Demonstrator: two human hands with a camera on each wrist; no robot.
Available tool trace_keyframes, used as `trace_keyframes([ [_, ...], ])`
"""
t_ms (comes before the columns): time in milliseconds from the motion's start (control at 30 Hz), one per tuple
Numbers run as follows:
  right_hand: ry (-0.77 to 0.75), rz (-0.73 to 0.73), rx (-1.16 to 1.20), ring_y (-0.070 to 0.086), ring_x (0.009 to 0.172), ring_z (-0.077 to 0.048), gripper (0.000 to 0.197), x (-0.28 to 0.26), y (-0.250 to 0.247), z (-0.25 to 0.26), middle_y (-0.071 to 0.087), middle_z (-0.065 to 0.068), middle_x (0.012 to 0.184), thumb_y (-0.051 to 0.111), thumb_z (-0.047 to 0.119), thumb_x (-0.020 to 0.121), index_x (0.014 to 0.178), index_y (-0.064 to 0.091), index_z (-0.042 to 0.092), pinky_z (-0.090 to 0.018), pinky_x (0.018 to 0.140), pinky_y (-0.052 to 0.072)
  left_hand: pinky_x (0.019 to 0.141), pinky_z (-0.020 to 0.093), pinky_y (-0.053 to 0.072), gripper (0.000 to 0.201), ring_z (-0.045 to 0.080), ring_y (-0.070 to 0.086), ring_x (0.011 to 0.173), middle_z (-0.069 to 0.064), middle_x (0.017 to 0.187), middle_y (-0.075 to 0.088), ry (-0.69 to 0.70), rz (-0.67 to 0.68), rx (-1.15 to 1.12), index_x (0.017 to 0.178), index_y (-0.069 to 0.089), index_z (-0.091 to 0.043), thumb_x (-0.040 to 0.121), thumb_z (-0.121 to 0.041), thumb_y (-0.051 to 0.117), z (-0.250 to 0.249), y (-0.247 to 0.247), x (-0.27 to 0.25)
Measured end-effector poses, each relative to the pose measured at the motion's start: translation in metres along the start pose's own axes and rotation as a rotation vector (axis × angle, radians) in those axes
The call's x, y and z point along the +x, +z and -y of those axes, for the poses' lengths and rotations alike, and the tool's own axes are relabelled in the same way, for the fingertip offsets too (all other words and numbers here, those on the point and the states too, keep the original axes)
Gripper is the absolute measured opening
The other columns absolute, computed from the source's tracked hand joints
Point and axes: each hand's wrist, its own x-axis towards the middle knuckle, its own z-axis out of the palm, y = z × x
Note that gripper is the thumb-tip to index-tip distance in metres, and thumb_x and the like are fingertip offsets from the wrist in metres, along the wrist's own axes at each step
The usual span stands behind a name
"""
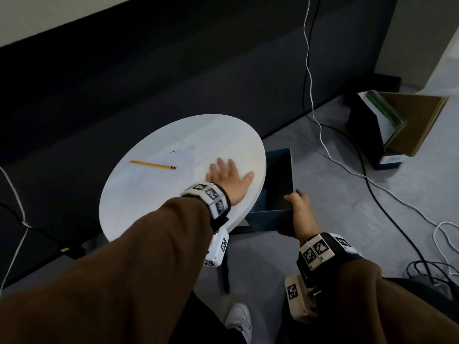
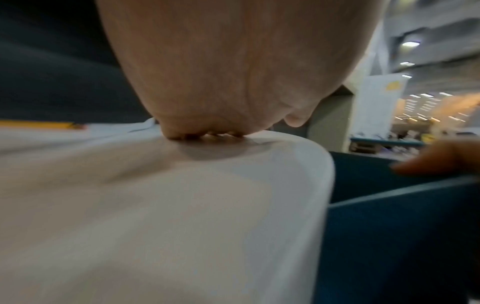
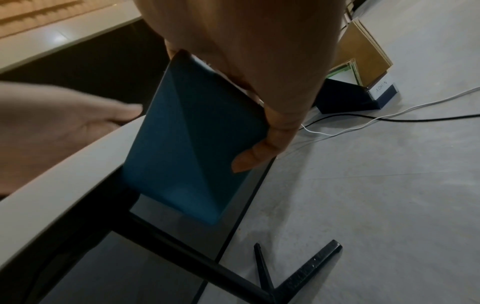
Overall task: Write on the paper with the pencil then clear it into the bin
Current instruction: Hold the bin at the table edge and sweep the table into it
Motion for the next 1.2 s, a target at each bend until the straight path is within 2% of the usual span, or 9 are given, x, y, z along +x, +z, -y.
trace_keyframes([
  [133, 0.011, 0.017, -0.015, 0.056, 0.116, -0.031, 0.086, 0.013, 0.003, 0.005, 0.055, -0.004, 0.132, 0.058, 0.059, 0.063, 0.144, 0.037, 0.04, -0.045, 0.067, 0.056, 0.12, 0.047, -0.012, 0.079, 0.024, -0.025, 0.149, 0.007, 0.162, -0.028, 0.299, 0.168, 0.001, 0.157, -0.014, -0.017, 0.102, -0.063, 0.018, -0.056, 0.006, -0.006],
  [233, 0.005, 0.013, 0.004, 0.056, 0.108, -0.026, 0.044, 0.019, 0.001, 0.011, 0.055, -0.001, 0.121, 0.052, 0.039, 0.093, 0.135, 0.041, 0.038, -0.043, 0.069, 0.053, 0.121, 0.049, -0.011, 0.072, 0.022, -0.02, 0.151, 0.005, 0.164, -0.023, 0.364, 0.19, -0.168, 0.157, -0.013, -0.014, 0.106, -0.053, 0.019, -0.066, -0.014, -0.001],
  [400, -0.033, 0.004, 0.011, 0.054, 0.094, -0.02, 0.035, 0.027, -0.004, 0.013, 0.051, 0.003, 0.108, 0.049, 0.029, 0.099, 0.132, 0.04, 0.039, -0.039, 0.067, 0.055, 0.121, 0.047, -0.009, 0.073, 0.024, -0.018, 0.151, 0.008, 0.164, -0.02, 0.079, -0.016, -0.241, 0.157, -0.013, -0.011, 0.105, -0.054, 0.015, -0.01, -0.048, 0.029],
  [600, -0.104, -0.002, -0.068, 0.055, 0.101, -0.022, 0.059, 0.033, -0.004, 0.016, 0.051, 0.0, 0.122, 0.053, 0.042, 0.089, 0.146, 0.038, 0.035, -0.051, 0.083, 0.058, 0.123, 0.048, -0.006, 0.08, 0.03, -0.019, 0.151, 0.013, 0.163, -0.024, -0.115, 0.042, -0.076, 0.157, -0.013, -0.012, 0.102, -0.062, 0.017, 0.019, -0.039, 0.047],
  [733, -0.105, -0.019, -0.078, 0.057, 0.103, -0.022, 0.055, 0.033, -0.006, 0.02, 0.056, 0.002, 0.118, 0.053, 0.047, 0.082, 0.136, 0.043, 0.041, -0.046, 0.078, 0.056, 0.121, 0.048, -0.01, 0.083, 0.03, -0.023, 0.149, 0.008, 0.162, -0.027, 0.139, 0.116, 0.006, 0.158, -0.012, -0.02, 0.098, -0.068, 0.021, -0.024, -0.022, 0.039],
  [833, -0.094, -0.017, -0.076, 0.058, 0.105, -0.023, 0.062, 0.034, -0.007, 0.025, 0.058, -0.002, 0.125, 0.052, 0.049, 0.081, 0.141, 0.043, 0.039, -0.041, 0.072, 0.054, 0.119, 0.05, -0.011, 0.074, 0.025, -0.021, 0.151, 0.007, 0.163, -0.024, 0.346, 0.2, -0.037, 0.159, -0.008, -0.021, 0.103, -0.058, 0.023, -0.053, -0.024, 0.039],
  [967, -0.11, -0.007, -0.085, 0.056, 0.104, -0.024, 0.052, 0.037, -0.011, 0.027, 0.054, -0.003, 0.126, 0.052, 0.039, 0.095, 0.145, 0.04, 0.037, -0.039, 0.07, 0.053, 0.12, 0.048, -0.009, 0.078, 0.026, -0.017, 0.152, 0.01, 0.164, -0.02, 0.064, 0.011, -0.093, 0.158, -0.009, -0.017, 0.102, -0.061, 0.022, -0.026, -0.05, 0.067],
  [1067, -0.119, -0.004, -0.092, 0.053, 0.099, -0.021, 0.049, 0.04, -0.016, 0.028, 0.049, -0.002, 0.125, 0.049, 0.034, 0.099, 0.147, 0.038, 0.035, -0.041, 0.073, 0.054, 0.121, 0.047, -0.01, 0.086, 0.029, -0.018, 0.151, 0.015, 0.163, -0.021, -0.199, -0.004, -0.084, 0.158, -0.011, -0.014, 0.099, -0.067, 0.023, 0.018, -0.053, 0.08],
  [1200, -0.112, -0.028, -0.109, 0.052, 0.096, -0.021, 0.047, 0.046, -0.016, 0.034, 0.048, -0.002, 0.121, 0.05, 0.035, 0.098, 0.144, 0.039, 0.034, -0.046, 0.078, 0.056, 0.122, 0.048, -0.008, 0.086, 0.03, -0.02, 0.151, 0.014, 0.162, -0.024, -0.162, 0.026, -0.021, 0.158, -0.013, -0.016, 0.098, -0.068, 0.021, 0.019, -0.042, 0.075],
])
